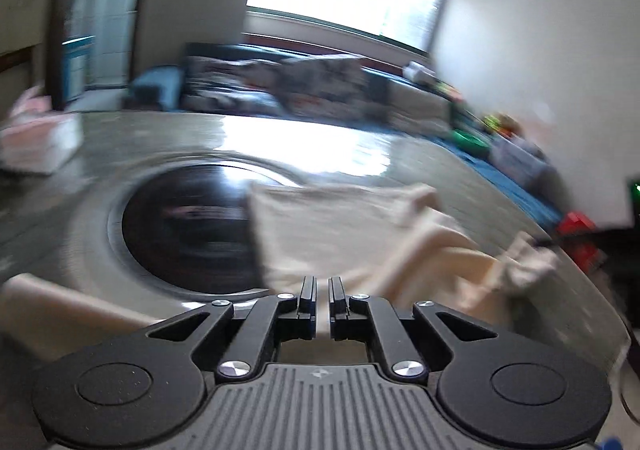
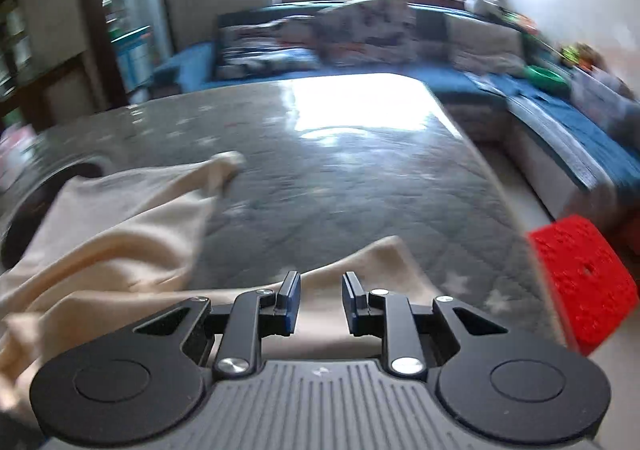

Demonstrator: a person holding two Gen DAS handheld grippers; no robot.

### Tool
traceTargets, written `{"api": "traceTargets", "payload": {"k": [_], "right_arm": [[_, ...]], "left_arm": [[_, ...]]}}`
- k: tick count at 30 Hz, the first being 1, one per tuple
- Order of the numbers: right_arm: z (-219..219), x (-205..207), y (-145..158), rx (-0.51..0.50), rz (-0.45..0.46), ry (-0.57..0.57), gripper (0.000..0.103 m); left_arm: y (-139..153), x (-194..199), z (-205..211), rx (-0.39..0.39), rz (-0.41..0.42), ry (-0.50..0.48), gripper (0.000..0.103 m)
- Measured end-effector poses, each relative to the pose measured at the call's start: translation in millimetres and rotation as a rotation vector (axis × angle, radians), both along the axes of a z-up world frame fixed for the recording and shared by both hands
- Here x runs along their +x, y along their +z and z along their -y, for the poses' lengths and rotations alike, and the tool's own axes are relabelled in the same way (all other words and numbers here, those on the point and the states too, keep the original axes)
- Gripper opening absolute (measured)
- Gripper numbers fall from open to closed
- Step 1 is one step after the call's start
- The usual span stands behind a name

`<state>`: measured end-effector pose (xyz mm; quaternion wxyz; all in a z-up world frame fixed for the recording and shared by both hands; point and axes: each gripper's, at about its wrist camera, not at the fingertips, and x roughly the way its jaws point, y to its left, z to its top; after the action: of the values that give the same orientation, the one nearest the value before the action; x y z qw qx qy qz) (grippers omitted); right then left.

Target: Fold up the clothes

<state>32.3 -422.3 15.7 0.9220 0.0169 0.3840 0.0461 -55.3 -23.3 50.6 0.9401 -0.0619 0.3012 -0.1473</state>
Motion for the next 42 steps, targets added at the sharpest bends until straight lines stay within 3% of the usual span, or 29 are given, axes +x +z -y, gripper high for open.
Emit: {"api": "traceTargets", "payload": {"k": [5,8,12,13,15,18,25,28,30,37,40,42], "right_arm": [[4.2,23.3,-14.1,-0.026,-0.011,-0.047,0.028],[4.5,37.2,-21.4,-0.073,-0.028,-0.066,0.029],[0.4,39.6,-27.2,-0.106,-0.019,-0.063,0.029],[-0.4,39.6,-27.5,-0.113,-0.017,-0.061,0.028],[-2.0,39.6,-27.2,-0.13,-0.013,-0.055,0.013],[-0.6,41.3,-21.5,-0.135,-0.001,-0.047,0.001],[8.9,30.0,7.6,-0.128,0.065,-0.042,0.0],[9.9,31.3,6.9,-0.129,0.04,-0.034,0.011],[9.5,34.1,0.5,-0.131,0.018,-0.027,0.029],[7.3,45.0,-23.2,-0.127,-0.035,-0.039,0.032],[8.1,46.7,-24.2,-0.103,-0.036,-0.028,0.025],[7.1,47.3,-24.5,-0.094,-0.037,-0.012,0.011]], "left_arm": [[0.2,3.8,39.1,0.046,0.007,-0.146,0.015],[-1.6,2.4,52.5,0.073,0.01,-0.189,0.028],[-7.4,-0.2,62.4,0.102,0.002,-0.231,0.029],[-8.8,-0.7,63.8,0.106,-0.003,-0.239,0.029],[-10.8,0.7,67.5,0.11,-0.009,-0.247,0.029],[-10.8,-0.8,67.8,0.11,-0.011,-0.258,0.029],[-13.8,1.4,71.8,0.126,-0.018,-0.278,0.029],[-13.3,0.5,73.7,0.122,-0.012,-0.285,0.029],[-11.9,-0.8,74.8,0.12,-0.005,-0.29,0.029],[-8.7,-0.5,73.2,0.123,0.006,-0.295,0.029],[-10.3,0.4,74.5,0.122,0.003,-0.302,0.029],[-11.8,0.8,76.7,0.122,0.0,-0.307,0.029]]}}
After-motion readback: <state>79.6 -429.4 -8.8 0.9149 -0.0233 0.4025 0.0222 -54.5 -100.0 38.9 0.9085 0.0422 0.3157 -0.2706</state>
